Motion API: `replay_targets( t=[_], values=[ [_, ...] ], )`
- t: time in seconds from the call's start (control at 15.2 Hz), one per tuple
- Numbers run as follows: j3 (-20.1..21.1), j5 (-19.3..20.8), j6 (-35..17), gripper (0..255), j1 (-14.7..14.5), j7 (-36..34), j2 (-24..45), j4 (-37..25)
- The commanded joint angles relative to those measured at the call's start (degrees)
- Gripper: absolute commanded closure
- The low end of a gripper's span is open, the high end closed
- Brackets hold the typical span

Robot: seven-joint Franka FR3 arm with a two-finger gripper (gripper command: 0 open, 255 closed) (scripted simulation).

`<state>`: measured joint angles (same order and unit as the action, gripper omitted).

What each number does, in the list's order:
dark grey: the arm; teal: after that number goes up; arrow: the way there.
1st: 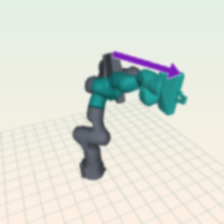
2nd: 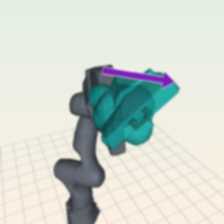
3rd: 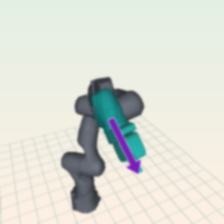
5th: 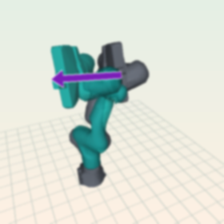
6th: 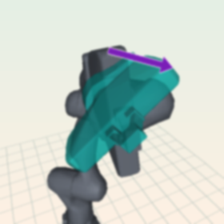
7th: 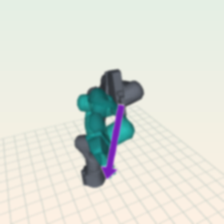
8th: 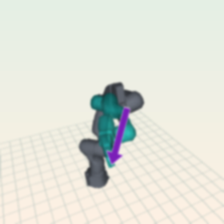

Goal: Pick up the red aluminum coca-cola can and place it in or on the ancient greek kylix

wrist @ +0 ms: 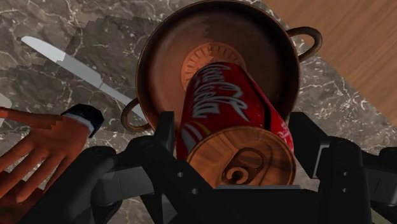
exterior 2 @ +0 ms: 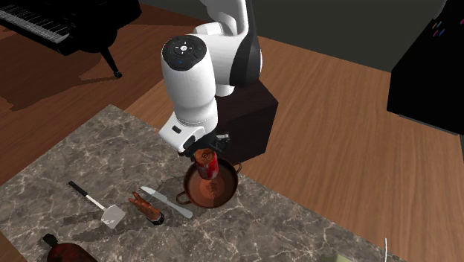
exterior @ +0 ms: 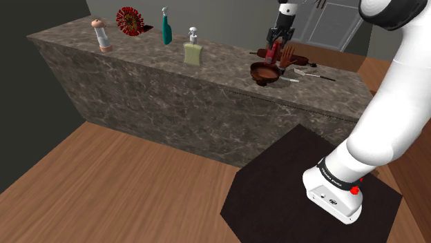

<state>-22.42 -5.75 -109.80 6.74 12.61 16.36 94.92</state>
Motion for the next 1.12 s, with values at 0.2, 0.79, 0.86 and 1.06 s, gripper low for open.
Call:
replay_targets(
  t=[0.2, 0.79, 0.86, 1.06],
  values=[
    [0.2, -0.4, -3.6, 255, 0.0, 0.2, 0.8, 2.8],
    [0.4, -0.9, -6.5, 255, 0.1, 0.5, 1.7, 4.8],
    [0.4, -0.9, -6.5, 255, 0.1, 0.5, 1.7, 4.8],
    [0.4, -0.9, -6.5, 0, 0.1, 0.5, 1.7, 4.8]
  ],
)
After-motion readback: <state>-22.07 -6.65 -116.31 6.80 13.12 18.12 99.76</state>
